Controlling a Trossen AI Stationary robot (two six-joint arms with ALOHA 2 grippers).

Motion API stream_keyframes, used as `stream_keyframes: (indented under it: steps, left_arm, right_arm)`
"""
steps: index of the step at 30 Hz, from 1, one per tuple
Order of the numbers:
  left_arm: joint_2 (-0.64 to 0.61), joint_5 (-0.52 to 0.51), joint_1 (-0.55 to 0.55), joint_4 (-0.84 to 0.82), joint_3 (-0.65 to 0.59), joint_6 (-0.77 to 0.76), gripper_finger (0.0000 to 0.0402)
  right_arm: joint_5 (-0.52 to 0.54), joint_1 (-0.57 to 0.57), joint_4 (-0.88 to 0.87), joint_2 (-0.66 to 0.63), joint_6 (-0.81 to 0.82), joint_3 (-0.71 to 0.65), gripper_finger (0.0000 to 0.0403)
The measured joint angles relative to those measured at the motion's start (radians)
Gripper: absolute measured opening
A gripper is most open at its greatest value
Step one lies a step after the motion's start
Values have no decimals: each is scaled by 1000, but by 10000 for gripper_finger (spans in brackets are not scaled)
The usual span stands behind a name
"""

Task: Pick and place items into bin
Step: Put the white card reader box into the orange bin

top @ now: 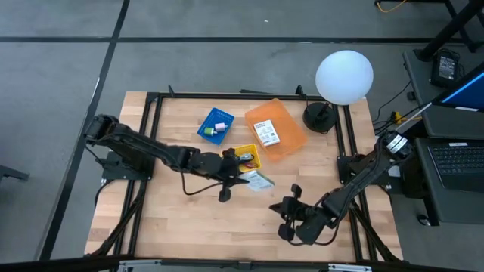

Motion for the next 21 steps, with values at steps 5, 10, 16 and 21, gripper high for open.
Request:
stream_keyframes:
  steps: [5, 10, 16, 21]
  left_arm:
    - [0, -6, 19, 287, -141, 48, 38]
    - [1, 124, 85, 539, -258, 31, 38]
    - [1, 187, 174, 572, -282, -16, 38]
    - [1, 228, 219, 570, -282, 13, 38]
  right_arm:
    - [0, -1, 241, 1, -89, -118, 0]
    - [5, -6, 445, 1, -217, -192, 0]
    - [9, -51, 506, 0, -259, -219, 0]
    - [10, -90, 508, 0, -307, -219, 0]
